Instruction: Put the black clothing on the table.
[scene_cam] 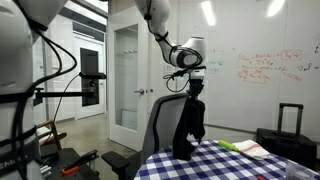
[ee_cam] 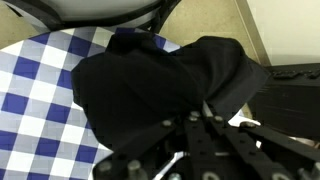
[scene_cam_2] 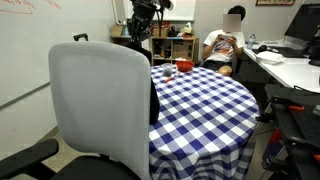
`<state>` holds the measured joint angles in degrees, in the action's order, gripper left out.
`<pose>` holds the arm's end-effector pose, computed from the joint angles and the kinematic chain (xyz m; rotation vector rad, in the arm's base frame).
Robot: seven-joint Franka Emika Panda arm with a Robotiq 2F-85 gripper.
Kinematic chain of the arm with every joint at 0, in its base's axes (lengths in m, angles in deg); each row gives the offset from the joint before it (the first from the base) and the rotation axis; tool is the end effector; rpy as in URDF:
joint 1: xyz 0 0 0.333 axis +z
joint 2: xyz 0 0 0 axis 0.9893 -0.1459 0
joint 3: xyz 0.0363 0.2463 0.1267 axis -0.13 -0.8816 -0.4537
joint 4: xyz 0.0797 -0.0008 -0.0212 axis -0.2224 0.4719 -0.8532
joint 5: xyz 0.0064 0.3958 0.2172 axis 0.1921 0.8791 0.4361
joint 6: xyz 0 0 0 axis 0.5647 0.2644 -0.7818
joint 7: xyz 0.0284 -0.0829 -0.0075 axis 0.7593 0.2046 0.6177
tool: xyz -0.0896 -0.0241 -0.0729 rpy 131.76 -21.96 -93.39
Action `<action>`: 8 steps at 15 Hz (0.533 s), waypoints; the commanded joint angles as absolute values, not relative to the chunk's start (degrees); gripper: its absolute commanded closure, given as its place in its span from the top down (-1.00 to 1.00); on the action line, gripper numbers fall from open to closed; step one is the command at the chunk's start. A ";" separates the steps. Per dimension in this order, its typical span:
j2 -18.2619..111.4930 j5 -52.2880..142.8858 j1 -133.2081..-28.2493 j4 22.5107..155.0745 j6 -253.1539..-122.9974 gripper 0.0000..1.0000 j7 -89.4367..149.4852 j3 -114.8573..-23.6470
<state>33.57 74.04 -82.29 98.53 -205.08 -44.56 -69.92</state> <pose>0.7151 -0.0567 0.2204 -1.6954 2.1344 -0.1635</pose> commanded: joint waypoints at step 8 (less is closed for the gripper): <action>43.69 82.92 -85.63 118.85 -222.02 -0.98 -45.40 -70.10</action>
